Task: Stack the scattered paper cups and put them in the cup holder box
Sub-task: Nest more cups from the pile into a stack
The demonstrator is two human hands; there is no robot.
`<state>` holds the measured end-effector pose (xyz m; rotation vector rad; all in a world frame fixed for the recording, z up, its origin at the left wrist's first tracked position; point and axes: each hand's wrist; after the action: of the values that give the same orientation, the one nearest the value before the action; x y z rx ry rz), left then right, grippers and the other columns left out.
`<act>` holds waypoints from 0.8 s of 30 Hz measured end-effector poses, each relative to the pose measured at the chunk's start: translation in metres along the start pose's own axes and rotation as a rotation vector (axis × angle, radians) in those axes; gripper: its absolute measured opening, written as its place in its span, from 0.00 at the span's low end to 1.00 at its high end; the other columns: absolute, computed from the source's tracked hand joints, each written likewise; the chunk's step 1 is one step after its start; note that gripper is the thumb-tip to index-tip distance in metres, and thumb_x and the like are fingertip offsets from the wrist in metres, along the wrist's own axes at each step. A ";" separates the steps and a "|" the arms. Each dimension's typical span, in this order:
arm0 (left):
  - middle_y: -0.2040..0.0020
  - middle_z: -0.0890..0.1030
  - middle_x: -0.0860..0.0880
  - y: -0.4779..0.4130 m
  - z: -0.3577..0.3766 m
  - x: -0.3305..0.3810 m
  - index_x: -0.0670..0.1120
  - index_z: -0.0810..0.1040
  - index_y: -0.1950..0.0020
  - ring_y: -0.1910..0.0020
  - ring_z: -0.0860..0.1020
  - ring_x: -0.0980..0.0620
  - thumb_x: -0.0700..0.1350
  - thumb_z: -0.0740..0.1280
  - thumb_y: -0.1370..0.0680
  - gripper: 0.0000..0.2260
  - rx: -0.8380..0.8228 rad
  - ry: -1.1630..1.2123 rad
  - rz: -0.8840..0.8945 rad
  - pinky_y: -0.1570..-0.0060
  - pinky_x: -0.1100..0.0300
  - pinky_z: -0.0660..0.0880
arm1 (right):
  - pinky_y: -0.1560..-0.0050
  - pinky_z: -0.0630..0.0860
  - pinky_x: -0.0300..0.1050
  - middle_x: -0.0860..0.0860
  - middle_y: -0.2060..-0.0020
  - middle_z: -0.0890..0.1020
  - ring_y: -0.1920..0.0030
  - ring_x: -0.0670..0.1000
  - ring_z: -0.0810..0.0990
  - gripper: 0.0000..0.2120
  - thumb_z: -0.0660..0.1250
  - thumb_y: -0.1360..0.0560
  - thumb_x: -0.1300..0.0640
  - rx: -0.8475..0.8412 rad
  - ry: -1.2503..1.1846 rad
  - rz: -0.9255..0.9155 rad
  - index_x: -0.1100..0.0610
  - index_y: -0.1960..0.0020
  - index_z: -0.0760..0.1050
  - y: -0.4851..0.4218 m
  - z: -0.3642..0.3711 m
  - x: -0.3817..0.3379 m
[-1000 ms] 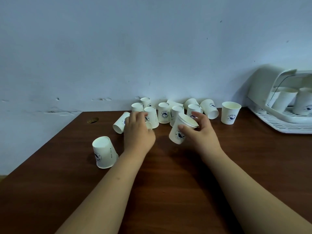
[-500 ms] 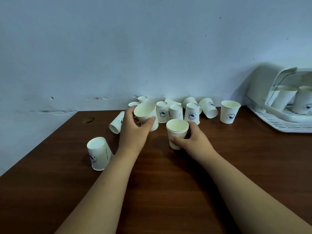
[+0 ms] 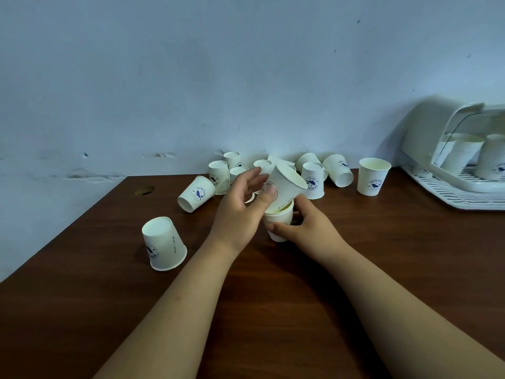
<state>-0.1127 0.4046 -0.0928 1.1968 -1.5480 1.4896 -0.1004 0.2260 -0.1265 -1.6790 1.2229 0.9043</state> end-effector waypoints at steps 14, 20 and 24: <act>0.33 0.82 0.54 0.000 -0.008 0.001 0.55 0.77 0.33 0.32 0.79 0.56 0.37 0.65 0.18 0.18 0.172 -0.126 -0.012 0.27 0.52 0.76 | 0.36 0.80 0.45 0.39 0.40 0.85 0.40 0.43 0.83 0.31 0.83 0.28 0.47 0.016 0.018 -0.014 0.43 0.28 0.75 -0.001 -0.001 0.000; 0.39 0.84 0.60 0.005 -0.043 0.032 0.54 0.82 0.37 0.39 0.81 0.61 0.39 0.67 0.18 0.14 0.215 -0.363 0.032 0.36 0.59 0.77 | 0.33 0.80 0.48 0.39 0.39 0.85 0.38 0.44 0.83 0.31 0.83 0.28 0.45 -0.019 -0.021 -0.015 0.41 0.29 0.75 0.003 0.009 -0.006; 0.32 0.80 0.58 0.011 -0.106 0.049 0.54 0.76 0.28 0.30 0.76 0.56 0.46 0.69 0.24 0.23 0.266 -0.578 -0.041 0.30 0.54 0.73 | 0.34 0.80 0.49 0.39 0.40 0.85 0.39 0.43 0.83 0.31 0.82 0.28 0.44 -0.058 -0.015 -0.031 0.41 0.28 0.75 0.003 0.024 -0.019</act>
<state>-0.1539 0.5006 -0.0388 1.9310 -1.6968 1.4260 -0.1102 0.2548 -0.1191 -1.7294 1.1674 0.9405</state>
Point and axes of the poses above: each hand's wrist, its own y-axis away from the middle knuckle, its own z-axis out of the palm, x = y × z
